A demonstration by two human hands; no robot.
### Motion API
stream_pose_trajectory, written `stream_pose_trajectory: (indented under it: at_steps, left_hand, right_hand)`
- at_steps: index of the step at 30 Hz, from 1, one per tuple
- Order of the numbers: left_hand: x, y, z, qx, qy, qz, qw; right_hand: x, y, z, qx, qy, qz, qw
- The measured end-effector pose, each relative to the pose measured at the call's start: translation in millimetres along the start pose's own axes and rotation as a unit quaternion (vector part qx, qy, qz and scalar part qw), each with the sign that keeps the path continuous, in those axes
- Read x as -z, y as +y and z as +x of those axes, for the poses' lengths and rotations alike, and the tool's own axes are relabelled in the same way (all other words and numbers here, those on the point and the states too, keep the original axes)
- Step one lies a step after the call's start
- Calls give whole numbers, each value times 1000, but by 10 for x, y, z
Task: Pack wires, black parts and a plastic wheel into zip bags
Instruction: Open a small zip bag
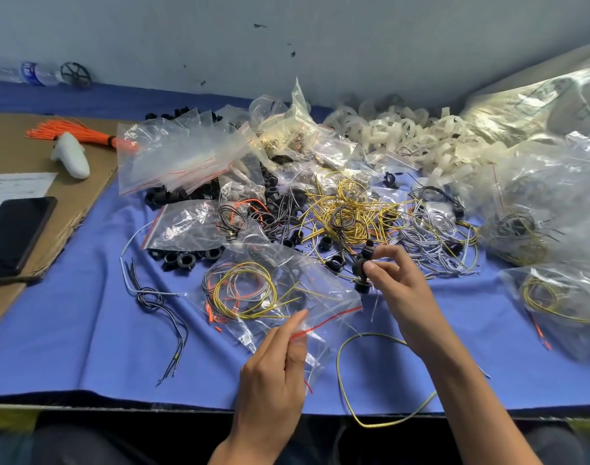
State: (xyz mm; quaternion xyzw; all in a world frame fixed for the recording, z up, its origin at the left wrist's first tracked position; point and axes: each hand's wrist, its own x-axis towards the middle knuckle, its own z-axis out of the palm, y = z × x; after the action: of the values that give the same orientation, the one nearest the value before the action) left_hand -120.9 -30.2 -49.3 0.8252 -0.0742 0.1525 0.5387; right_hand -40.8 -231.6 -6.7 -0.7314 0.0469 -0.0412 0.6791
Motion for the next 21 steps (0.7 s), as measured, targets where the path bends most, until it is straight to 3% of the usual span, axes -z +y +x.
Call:
stream_pose_trajectory:
  at_steps: [11, 14, 18, 21]
  left_hand:
    - [-4, -6, 0, -1, 1, 9, 1000]
    - [-8, -14, 1, 6, 3, 3, 1000]
    - [-1, 4, -9, -17, 5, 18, 1000]
    - [5, 9, -18, -39, 6, 20, 999]
  right_hand:
    - [54, -60, -94, 44, 18, -150, 988]
    - [136, -125, -380, 23, 20, -90, 995]
    - [153, -169, -939, -69, -108, 6, 992]
    - [-88, -87, -1090, -98, -129, -4, 987]
